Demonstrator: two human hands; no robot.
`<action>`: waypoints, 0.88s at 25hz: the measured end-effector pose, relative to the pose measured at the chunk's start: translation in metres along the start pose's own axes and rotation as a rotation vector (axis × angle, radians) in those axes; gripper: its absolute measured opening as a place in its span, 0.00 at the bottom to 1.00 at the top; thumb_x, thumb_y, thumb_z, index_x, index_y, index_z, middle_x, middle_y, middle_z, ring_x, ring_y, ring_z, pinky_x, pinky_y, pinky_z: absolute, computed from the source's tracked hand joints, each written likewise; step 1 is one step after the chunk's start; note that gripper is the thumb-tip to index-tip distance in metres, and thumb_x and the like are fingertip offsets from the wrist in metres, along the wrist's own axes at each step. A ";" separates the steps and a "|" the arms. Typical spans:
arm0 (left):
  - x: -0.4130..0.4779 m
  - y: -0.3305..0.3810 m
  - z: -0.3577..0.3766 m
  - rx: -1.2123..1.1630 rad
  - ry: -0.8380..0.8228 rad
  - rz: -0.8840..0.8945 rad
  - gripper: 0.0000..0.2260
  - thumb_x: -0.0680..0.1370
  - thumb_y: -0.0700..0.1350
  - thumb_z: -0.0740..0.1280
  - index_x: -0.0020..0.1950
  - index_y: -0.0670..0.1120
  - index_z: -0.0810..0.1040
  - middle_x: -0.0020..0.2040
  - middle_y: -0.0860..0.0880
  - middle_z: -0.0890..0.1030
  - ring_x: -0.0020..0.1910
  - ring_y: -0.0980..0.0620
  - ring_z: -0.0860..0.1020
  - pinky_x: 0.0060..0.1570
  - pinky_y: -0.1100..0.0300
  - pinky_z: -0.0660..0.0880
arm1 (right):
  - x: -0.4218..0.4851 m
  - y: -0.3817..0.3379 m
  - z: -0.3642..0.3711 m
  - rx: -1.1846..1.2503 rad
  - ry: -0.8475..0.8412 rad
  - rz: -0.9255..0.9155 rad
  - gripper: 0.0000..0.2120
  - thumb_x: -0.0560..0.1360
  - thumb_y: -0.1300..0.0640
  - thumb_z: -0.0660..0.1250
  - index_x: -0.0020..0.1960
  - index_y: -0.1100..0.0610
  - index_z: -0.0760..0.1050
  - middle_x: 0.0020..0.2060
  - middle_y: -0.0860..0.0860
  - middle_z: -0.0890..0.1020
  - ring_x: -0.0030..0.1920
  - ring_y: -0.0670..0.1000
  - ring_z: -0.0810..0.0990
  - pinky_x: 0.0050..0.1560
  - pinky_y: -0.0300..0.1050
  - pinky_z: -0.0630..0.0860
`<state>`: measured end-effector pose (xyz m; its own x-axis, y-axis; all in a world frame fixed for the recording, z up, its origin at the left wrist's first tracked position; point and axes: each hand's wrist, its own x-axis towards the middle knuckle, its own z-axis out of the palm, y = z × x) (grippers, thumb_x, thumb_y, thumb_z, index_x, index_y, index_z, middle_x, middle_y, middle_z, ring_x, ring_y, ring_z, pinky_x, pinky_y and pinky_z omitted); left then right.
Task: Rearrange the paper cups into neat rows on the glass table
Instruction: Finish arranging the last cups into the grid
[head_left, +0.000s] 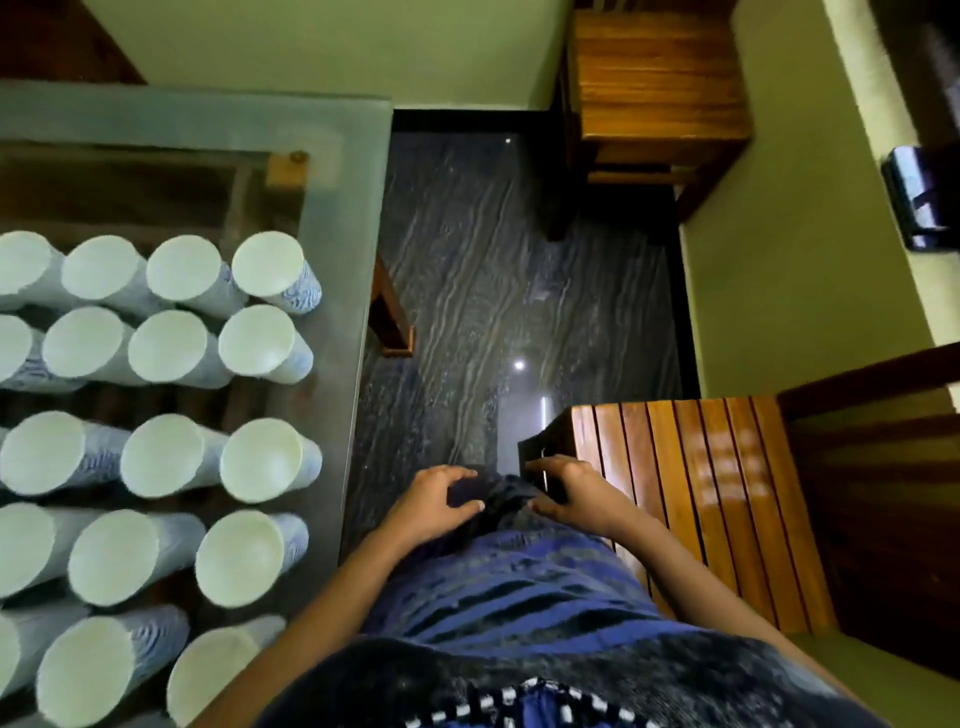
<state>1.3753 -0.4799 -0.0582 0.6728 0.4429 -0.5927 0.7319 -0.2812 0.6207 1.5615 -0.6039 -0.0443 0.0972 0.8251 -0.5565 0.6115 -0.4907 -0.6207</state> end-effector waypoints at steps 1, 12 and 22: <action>0.017 0.005 -0.010 -0.006 -0.001 0.008 0.21 0.73 0.49 0.70 0.64 0.44 0.74 0.61 0.45 0.77 0.59 0.51 0.74 0.50 0.74 0.62 | 0.014 0.002 -0.015 0.003 0.014 -0.005 0.24 0.73 0.53 0.69 0.67 0.58 0.69 0.62 0.55 0.75 0.62 0.52 0.73 0.55 0.31 0.64; 0.239 0.076 -0.179 -0.007 0.083 -0.083 0.20 0.73 0.48 0.70 0.62 0.42 0.75 0.59 0.43 0.78 0.60 0.48 0.75 0.56 0.64 0.67 | 0.246 0.025 -0.248 -0.087 -0.078 -0.074 0.24 0.72 0.56 0.69 0.66 0.59 0.70 0.64 0.57 0.74 0.64 0.55 0.72 0.59 0.32 0.62; 0.441 0.111 -0.360 -0.054 0.244 -0.070 0.21 0.73 0.48 0.69 0.63 0.44 0.74 0.61 0.44 0.75 0.61 0.46 0.73 0.57 0.63 0.66 | 0.463 0.000 -0.436 -0.298 -0.196 -0.077 0.27 0.72 0.51 0.69 0.68 0.56 0.67 0.65 0.53 0.73 0.64 0.51 0.71 0.58 0.35 0.65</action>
<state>1.7143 -0.0093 -0.0651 0.5697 0.6541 -0.4977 0.7647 -0.1999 0.6126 1.9487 -0.1002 -0.0616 -0.0932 0.7728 -0.6277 0.8162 -0.3018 -0.4927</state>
